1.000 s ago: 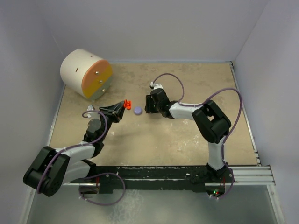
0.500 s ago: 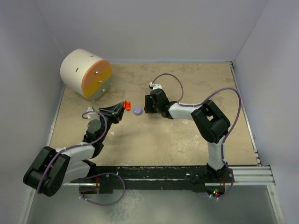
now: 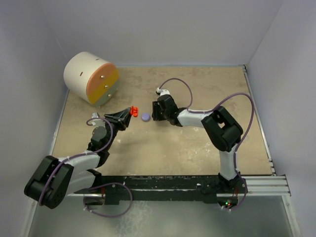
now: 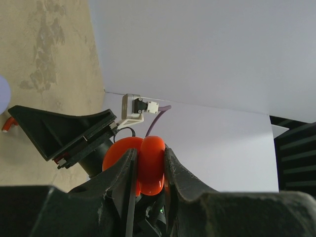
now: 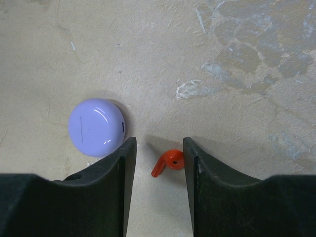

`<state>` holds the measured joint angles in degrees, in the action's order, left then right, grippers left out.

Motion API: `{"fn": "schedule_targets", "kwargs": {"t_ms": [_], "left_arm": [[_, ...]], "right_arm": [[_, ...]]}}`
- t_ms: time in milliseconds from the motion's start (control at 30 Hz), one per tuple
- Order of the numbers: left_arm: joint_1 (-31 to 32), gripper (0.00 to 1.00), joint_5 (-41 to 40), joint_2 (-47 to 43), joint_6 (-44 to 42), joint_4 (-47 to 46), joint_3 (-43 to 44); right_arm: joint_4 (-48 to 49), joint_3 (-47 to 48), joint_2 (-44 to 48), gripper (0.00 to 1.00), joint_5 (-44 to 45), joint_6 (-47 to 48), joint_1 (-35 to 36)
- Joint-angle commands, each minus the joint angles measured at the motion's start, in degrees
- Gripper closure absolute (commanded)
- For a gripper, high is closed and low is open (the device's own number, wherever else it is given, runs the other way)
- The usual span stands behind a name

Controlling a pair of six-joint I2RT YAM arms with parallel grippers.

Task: Insert the wireless bluetooth earbuds into the charging case
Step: Pick up the earbud from the center of the board.

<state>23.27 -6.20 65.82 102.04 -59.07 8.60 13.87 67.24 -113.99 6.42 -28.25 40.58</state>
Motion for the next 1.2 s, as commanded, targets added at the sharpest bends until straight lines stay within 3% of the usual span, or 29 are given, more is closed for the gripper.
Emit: {"fn": "schedule_targets", "kwargs": {"t_ms": [0,667,1167], "left_arm": [[-0.3,1.0,0.1,-1.2,0.5,-2.9,-0.2],[-0.3,1.0,0.0,-1.1,0.3,-2.3,-0.1],[-0.2,1.0,1.5,2.5,2.1,-8.5,-1.0]], "right_arm": [[-1.9,-0.8,-0.1,0.55,-0.5,2.0,1.0],[-5.3,-1.1,0.7,0.53,3.2,-2.2,1.6],[-11.4,-0.8,2.9,0.51,8.1,-6.3,1.6]]}}
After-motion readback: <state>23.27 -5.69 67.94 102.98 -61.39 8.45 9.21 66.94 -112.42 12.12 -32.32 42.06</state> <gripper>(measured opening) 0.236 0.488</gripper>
